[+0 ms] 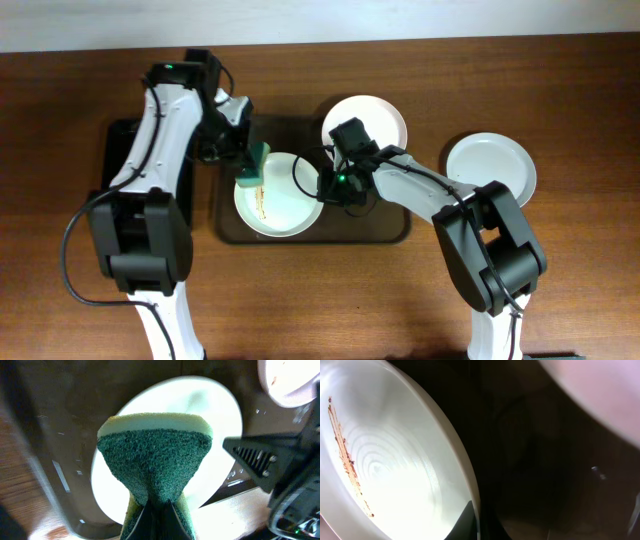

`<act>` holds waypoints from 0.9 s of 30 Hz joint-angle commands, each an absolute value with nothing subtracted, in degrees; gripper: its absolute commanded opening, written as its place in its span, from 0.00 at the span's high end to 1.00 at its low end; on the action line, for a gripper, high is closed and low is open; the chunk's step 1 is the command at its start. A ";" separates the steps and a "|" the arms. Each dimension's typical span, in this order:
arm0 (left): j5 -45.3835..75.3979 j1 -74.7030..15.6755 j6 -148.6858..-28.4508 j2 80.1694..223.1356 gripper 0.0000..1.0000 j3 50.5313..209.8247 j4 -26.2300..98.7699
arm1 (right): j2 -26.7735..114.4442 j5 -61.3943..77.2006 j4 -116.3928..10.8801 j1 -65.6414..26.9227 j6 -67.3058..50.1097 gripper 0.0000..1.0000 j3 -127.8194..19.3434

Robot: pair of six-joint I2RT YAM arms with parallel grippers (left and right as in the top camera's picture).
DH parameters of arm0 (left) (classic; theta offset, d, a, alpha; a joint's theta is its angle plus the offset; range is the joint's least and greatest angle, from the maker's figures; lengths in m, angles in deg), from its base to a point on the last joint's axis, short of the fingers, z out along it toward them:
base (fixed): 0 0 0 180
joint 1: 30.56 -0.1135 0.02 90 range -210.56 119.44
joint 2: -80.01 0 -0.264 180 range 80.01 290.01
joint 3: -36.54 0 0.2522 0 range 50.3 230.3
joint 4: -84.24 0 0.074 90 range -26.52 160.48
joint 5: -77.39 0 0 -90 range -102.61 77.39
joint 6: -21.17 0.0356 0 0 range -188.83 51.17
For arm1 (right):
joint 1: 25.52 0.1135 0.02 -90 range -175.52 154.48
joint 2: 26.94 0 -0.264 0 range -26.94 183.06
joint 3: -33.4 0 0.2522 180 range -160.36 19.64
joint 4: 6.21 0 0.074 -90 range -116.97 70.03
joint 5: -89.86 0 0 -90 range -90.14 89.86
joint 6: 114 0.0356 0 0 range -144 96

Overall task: Clean dirty plates on tray and stack at the side
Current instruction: 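Lower the sponge onto the held plate with the left gripper and scrub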

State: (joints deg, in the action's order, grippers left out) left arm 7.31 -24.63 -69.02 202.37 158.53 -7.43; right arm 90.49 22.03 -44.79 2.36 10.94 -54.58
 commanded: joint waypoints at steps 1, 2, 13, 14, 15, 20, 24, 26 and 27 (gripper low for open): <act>7.53 -22.46 -69.30 202.04 0.99 154.53 -5.77 | 91.52 22.34 -44.55 1.92 11.44 0.96 -55.28; 7.51 -21.66 -69.80 202.04 0.99 153.19 -4.99 | 91.52 22.32 -44.53 1.92 11.42 0.96 -55.28; 2.20 -16.50 -78.79 202.04 0.99 143.07 7.76 | 91.52 22.16 -44.18 1.94 11.40 0.96 -55.28; -0.64 -15.97 -80.27 202.04 0.99 142.18 8.41 | 91.52 22.16 -44.18 1.94 11.40 0.96 -55.28; -4.40 -15.60 -82.20 202.04 0.99 141.46 8.81 | 91.52 22.16 -44.18 1.94 11.40 0.96 -55.28; -20.29 -15.16 -87.33 202.04 0.99 139.53 10.58 | 91.52 22.16 -44.18 1.94 11.40 0.96 -55.28; -28.86 -15.16 -89.10 202.04 0.99 136.12 14.27 | 91.52 22.16 -44.18 1.94 11.40 0.96 -55.28; -31.42 -15.19 -90.09 202.04 0.99 135.51 14.99 | 91.52 22.14 -44.18 1.94 11.40 0.96 -55.28; -32.38 -15.19 -90.09 202.04 0.99 135.51 15.36 | 91.52 22.14 -44.18 1.94 11.40 0.96 -55.28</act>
State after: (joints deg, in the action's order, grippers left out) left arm -20.07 -14.25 -87.31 200.73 137.98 14.34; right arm 90.53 22.10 -43.94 2.31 11.40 -54.58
